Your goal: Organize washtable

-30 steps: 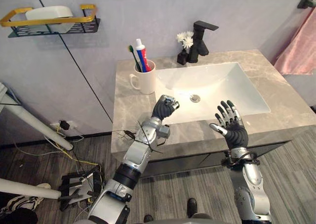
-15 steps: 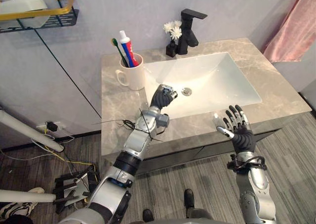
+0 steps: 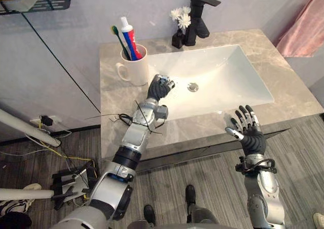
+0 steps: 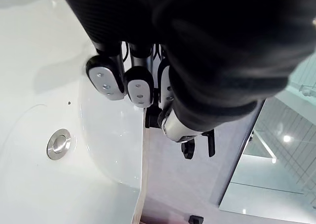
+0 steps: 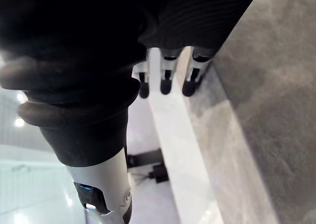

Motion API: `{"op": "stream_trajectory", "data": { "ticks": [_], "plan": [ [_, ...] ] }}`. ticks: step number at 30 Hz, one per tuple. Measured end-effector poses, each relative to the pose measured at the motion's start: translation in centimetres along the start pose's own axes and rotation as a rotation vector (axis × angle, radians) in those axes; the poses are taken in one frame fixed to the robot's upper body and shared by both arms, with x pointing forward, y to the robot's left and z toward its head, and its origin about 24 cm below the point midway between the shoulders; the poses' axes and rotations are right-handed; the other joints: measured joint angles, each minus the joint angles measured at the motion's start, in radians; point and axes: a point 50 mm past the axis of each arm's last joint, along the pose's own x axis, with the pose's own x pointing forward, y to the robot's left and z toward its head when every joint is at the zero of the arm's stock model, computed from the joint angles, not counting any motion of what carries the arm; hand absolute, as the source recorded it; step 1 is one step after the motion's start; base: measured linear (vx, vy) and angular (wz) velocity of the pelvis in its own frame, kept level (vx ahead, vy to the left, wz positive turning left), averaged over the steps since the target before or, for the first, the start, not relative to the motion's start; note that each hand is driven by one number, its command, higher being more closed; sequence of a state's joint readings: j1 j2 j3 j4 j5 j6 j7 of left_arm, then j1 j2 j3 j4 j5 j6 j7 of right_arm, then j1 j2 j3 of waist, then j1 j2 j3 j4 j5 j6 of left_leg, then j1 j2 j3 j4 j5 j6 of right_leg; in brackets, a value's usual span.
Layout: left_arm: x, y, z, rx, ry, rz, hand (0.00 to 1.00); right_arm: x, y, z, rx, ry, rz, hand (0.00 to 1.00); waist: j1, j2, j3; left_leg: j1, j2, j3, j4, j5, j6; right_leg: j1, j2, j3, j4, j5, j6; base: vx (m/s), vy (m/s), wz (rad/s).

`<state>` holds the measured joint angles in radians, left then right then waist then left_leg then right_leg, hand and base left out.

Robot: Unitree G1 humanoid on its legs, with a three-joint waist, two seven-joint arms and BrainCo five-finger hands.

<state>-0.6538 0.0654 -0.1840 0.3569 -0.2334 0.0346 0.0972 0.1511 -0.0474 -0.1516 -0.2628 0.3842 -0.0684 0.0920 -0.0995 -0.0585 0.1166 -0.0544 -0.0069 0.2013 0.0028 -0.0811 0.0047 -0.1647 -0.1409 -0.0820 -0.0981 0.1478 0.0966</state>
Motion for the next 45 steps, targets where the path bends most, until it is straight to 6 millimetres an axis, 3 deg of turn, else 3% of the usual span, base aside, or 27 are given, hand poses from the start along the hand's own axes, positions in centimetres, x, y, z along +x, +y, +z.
{"op": "stream_trajectory", "data": {
  "ticks": [6,18,30,45],
  "plan": [
    [0.1,0.3,0.2,0.007,-0.004,0.019,1.00,0.2,0.1,0.3,-0.001,-0.020,0.005,0.00,0.000,-0.003,0.013,-0.016,0.000,-0.001,0.003,0.000,0.000,-0.015,0.000,0.000,0.000,0.000,0.000,0.00,0.000,0.00],
    [1.3,2.3,2.9,0.016,-0.085,0.079,1.00,0.3,0.2,1.5,-0.012,-0.079,0.025,0.00,0.003,-0.007,0.057,-0.039,0.005,0.002,0.013,-0.003,0.000,-0.032,0.005,0.000,0.000,0.008,-0.005,0.00,0.000,0.00],
    [1.5,3.0,3.7,0.007,-0.109,0.113,1.00,0.2,0.0,2.1,-0.020,-0.104,0.021,0.00,0.003,0.010,0.077,-0.039,0.007,0.003,0.015,-0.003,0.000,-0.029,0.006,-0.001,0.000,0.010,-0.005,0.00,0.000,0.00],
    [1.7,3.9,4.8,0.000,-0.145,0.158,1.00,0.1,0.1,2.5,-0.025,-0.131,0.036,0.00,0.003,0.014,0.101,-0.039,0.008,0.006,0.016,-0.003,0.000,-0.029,0.007,0.000,0.000,0.012,-0.007,0.00,0.000,0.00]
  ]
}}
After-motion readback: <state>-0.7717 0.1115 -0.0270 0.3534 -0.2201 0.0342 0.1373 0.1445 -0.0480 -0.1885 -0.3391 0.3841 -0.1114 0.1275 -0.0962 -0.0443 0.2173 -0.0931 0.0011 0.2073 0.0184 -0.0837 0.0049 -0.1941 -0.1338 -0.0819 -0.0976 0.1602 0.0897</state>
